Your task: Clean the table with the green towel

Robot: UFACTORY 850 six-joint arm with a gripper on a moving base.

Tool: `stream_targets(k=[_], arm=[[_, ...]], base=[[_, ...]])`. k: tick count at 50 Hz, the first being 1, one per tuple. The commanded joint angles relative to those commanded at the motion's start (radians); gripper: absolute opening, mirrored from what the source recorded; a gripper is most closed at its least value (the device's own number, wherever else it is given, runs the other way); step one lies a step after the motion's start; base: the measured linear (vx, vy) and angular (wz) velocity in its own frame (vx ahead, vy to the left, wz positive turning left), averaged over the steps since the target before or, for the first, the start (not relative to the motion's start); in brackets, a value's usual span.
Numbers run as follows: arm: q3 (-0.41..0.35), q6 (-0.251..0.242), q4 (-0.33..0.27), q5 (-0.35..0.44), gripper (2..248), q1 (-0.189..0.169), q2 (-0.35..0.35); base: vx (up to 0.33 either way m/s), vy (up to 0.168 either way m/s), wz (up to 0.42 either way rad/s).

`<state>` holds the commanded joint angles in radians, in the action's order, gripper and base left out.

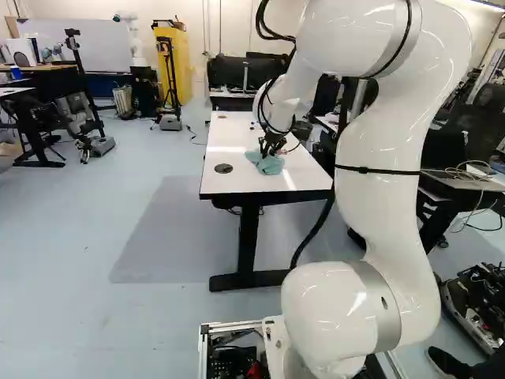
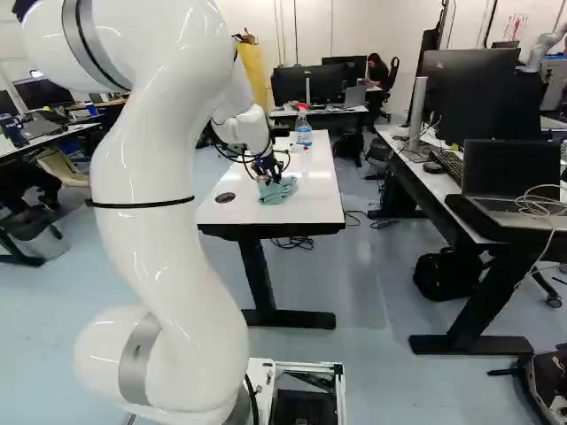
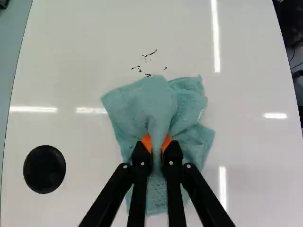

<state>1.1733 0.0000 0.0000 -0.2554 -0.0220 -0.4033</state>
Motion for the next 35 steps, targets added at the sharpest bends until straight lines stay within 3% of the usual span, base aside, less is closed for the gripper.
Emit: stream_targets(k=[16,35], arm=[[-0.019,0.000,0.000,0.000,43,-0.005,0.048],[-0.109,0.000,0.000,0.000,43,-0.016,0.149]], base=[[0.000,0.000,0.000],[0.000,0.000,0.000]])
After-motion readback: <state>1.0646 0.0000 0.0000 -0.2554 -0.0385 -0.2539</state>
